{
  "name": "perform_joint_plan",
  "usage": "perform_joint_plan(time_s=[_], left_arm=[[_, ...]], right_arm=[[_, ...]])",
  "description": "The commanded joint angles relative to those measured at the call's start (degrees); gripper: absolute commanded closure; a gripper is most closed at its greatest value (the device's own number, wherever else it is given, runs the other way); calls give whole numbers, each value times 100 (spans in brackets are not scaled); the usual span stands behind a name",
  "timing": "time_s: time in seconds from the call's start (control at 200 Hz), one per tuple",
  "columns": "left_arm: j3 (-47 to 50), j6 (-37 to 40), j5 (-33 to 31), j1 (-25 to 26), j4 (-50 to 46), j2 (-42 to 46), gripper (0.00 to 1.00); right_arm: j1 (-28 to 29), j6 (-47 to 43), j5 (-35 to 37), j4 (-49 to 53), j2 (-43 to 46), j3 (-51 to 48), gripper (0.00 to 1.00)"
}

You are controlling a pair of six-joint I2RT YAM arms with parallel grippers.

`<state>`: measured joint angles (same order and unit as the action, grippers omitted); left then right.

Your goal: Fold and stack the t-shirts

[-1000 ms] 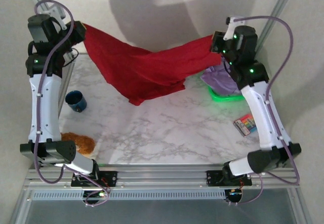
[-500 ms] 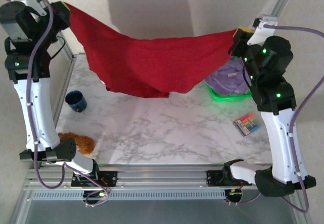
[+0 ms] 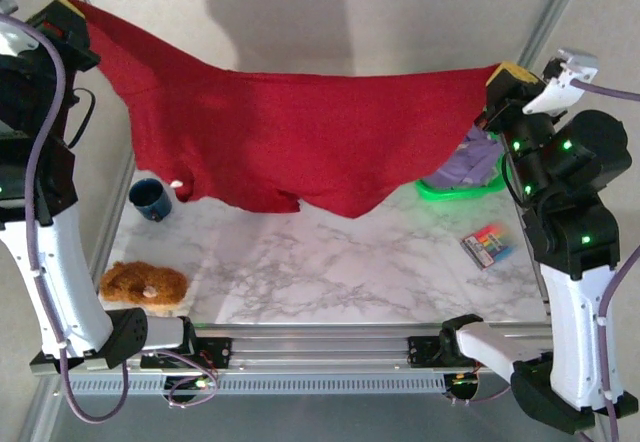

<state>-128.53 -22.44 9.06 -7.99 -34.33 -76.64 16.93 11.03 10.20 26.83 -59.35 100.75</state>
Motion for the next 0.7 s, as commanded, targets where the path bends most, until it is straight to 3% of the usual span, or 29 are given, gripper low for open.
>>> perform_joint_plan(time_s=[0.0,0.24,0.355,0.426,0.576,0.696], left_arm=[[116,288,-457,-62,171,141,100],[214,402,-561,-62,94,61,100],[374,503,-630,-71,-72,-73,100],[460,460,-358,-89,-76,-267,100],[168,437,-3,-71,-487,-814,100],[408,461,156,-74,-466,-966,100]], right_arm=[[40,210,-89,-206,19,-115,100],[33,318,-343,-106,-357,31,100],[34,250,-515,906,-1011,688,100],[30,191,-614,1305,-1402,950,100],[22,301,-746,659,-1618,543,100],[28,280,-936,804,-2051,803,100]])
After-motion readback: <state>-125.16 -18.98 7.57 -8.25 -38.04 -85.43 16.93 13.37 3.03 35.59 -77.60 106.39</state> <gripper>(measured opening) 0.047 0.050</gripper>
